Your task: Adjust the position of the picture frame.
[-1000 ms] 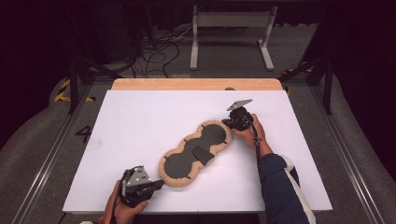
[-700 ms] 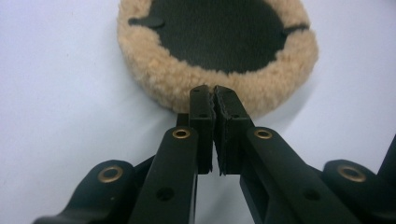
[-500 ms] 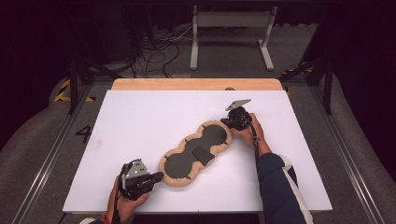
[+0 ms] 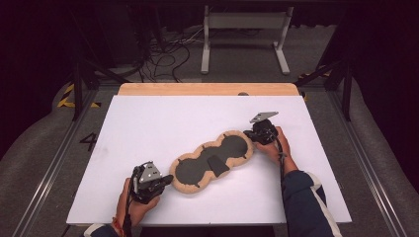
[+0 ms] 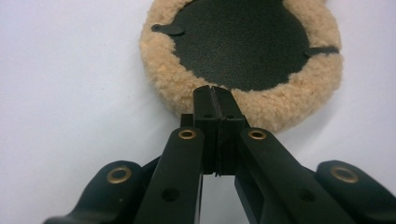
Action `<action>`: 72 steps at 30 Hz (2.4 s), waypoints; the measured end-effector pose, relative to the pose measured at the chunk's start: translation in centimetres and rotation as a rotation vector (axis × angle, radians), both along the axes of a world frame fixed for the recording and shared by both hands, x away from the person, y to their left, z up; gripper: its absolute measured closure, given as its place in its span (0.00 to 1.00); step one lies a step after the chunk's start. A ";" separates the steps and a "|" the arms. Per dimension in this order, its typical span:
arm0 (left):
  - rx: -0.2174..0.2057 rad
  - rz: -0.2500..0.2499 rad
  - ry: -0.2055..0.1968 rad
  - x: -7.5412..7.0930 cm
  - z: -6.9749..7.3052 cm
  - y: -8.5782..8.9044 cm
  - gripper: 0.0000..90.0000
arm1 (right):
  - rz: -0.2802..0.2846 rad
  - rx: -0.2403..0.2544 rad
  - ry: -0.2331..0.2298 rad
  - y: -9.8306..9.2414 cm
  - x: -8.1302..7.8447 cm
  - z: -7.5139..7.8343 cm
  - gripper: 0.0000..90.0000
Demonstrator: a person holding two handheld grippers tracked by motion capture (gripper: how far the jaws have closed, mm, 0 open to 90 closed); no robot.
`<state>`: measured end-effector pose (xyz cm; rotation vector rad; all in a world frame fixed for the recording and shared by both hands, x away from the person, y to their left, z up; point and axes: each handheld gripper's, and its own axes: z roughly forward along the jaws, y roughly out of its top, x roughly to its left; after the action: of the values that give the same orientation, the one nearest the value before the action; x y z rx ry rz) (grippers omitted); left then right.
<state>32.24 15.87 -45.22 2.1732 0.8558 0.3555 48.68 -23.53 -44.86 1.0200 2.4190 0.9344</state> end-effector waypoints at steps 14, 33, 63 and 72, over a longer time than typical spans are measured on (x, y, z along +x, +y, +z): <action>-0.038 -0.014 0.024 1.4 0.2 1.1 1.00 | -0.064 0.012 -0.001 -3.0 -5.0 0.0 1.00; -0.016 -0.012 0.003 0.4 0.0 -1.6 0.97 | -0.016 -0.005 -0.039 -4.1 -8.1 -0.3 1.00; 0.007 -0.031 -0.008 6.4 0.3 -1.3 0.96 | -0.086 -0.010 -0.036 -4.8 -10.4 -0.2 1.00; -0.033 -0.078 -0.102 4.1 1.1 2.3 0.80 | -0.082 0.061 -0.053 -5.5 -11.6 1.1 0.94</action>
<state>36.30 18.18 -44.10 2.1317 0.7142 0.4066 37.12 -29.08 -43.81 1.0928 2.3008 0.9996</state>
